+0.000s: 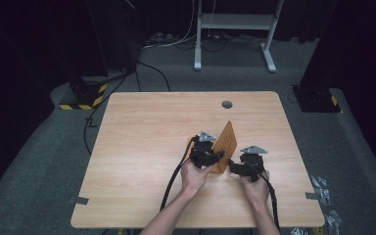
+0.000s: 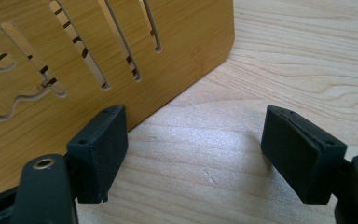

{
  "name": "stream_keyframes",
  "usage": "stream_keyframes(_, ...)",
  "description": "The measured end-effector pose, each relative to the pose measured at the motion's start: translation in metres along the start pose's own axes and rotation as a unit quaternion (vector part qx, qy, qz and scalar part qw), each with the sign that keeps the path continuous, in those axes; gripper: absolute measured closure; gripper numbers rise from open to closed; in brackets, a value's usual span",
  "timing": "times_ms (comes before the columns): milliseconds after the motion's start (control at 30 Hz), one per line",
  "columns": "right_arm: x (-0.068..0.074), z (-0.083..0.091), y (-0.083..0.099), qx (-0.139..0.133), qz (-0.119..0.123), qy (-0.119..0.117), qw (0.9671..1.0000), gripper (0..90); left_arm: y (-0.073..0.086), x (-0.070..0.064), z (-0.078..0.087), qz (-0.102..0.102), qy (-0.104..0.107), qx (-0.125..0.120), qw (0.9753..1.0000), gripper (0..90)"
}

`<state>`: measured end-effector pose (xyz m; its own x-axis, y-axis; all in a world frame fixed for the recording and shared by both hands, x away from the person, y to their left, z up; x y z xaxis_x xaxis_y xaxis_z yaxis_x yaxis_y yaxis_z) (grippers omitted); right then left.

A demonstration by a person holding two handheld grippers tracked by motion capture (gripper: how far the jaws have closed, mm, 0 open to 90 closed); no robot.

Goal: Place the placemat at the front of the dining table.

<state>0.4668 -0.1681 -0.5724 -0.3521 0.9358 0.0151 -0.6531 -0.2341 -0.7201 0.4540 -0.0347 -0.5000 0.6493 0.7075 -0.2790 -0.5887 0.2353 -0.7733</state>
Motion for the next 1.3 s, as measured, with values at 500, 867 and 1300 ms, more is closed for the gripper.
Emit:
stream_keyframes(500, 0.0, 0.0, 0.0, 0.0, 0.0, 0.0, 1.0, 22.6, -0.003, 0.0, 0.006, -0.009, -0.009, -0.01, 0.9999, 84.4)
stream_keyframes(867, 0.0, 0.0, 0.0, 0.0, 0.0, -0.001, 1.0, 22.6, -0.007, 0.006, 0.018, -0.003, -0.007, -0.024, 0.9997, 85.8)
stream_keyframes(1300, 0.0, -0.001, -0.001, -0.003, 0.002, 0.001, 1.0, 22.5, -0.014, 0.011, 0.039, -0.011, -0.015, -0.042, 0.9989, 85.9)
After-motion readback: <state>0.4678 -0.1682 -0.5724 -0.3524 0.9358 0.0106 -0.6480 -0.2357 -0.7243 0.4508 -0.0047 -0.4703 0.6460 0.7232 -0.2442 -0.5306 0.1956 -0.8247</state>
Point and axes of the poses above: each handheld gripper's, and its own axes: z roughly backward along the jaws, y roughly out of its underside, x roughly to its left, the point moved 7 cm from there along -z, roughly forward along the jaws, and after that the axes turned 2 degrees about -z, right-handed, at the moved point
